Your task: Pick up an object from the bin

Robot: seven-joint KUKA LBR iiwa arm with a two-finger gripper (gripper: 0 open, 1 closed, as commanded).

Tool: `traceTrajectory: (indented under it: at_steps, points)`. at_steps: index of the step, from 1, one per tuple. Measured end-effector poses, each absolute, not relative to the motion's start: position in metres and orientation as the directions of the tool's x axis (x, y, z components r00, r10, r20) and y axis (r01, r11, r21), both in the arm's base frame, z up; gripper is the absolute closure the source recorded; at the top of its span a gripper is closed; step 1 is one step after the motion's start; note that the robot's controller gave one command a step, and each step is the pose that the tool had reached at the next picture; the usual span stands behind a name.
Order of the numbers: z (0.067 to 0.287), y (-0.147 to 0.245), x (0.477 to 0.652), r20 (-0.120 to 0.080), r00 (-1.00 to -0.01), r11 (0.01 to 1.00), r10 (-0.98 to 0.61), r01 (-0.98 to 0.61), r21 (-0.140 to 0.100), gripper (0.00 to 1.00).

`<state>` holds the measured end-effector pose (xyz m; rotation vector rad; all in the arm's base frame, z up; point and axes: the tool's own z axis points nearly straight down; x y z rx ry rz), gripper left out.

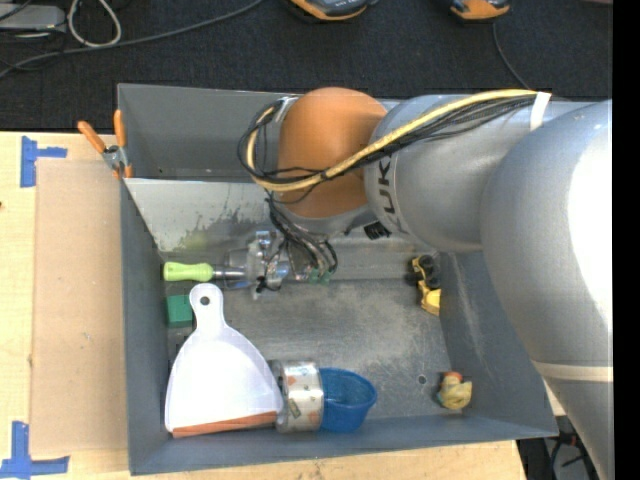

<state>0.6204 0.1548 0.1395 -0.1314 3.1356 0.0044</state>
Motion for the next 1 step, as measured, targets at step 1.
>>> traceTrajectory:
  at_steps: [1]
  points:
    - [0.1659, 0.155, 0.6206, -0.005, -0.997, 0.997, -0.083, -0.083, 0.003, 1.0]
